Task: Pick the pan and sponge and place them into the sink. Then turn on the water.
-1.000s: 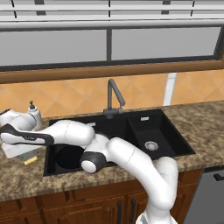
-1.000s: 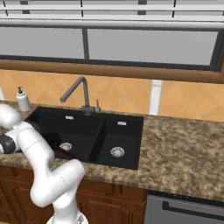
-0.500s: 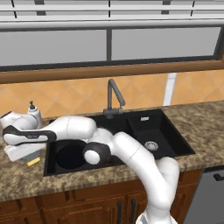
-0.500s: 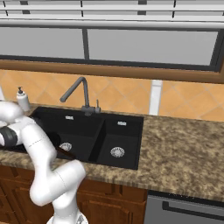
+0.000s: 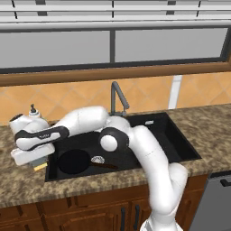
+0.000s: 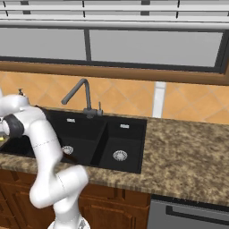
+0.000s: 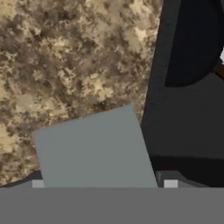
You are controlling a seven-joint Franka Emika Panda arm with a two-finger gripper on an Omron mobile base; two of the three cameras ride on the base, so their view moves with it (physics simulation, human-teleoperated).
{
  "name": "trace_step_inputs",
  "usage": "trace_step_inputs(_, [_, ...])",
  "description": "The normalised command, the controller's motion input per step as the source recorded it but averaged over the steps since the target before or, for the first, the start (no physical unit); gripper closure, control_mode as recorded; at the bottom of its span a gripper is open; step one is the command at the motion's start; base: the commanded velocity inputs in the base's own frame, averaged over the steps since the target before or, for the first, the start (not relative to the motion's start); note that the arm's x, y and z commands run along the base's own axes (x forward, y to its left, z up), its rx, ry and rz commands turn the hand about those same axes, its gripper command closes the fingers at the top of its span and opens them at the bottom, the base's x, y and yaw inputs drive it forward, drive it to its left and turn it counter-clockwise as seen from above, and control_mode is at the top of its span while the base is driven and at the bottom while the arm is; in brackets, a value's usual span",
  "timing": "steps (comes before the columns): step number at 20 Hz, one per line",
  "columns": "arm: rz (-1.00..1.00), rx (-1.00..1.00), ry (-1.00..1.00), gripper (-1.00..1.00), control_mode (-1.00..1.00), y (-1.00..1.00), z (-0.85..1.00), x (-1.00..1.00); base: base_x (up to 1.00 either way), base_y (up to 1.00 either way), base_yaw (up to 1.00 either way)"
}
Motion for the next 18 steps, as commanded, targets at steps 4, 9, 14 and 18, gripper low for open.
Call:
trace_step_inputs(4, [0.00,0.05,0.00,1.00,-1.00,-0.50,0.68,-0.15,0.00,0.00,0.00])
trace_step_inputs(9, [0.00,0.03,0.00,1.00,-1.00,-0.70,0.52,-0.05,0.00,0.00,0.00])
trace_step_inputs(14, [0.00,0.00,0.00,1.00,-1.00,-0.83,0.04,0.00,0.00,0.00,0.00])
trace_step_inputs(18, [0.00,0.00,0.00,1.00,-1.00,-0.56,0.00,0.00,0.00,0.00,0.00])
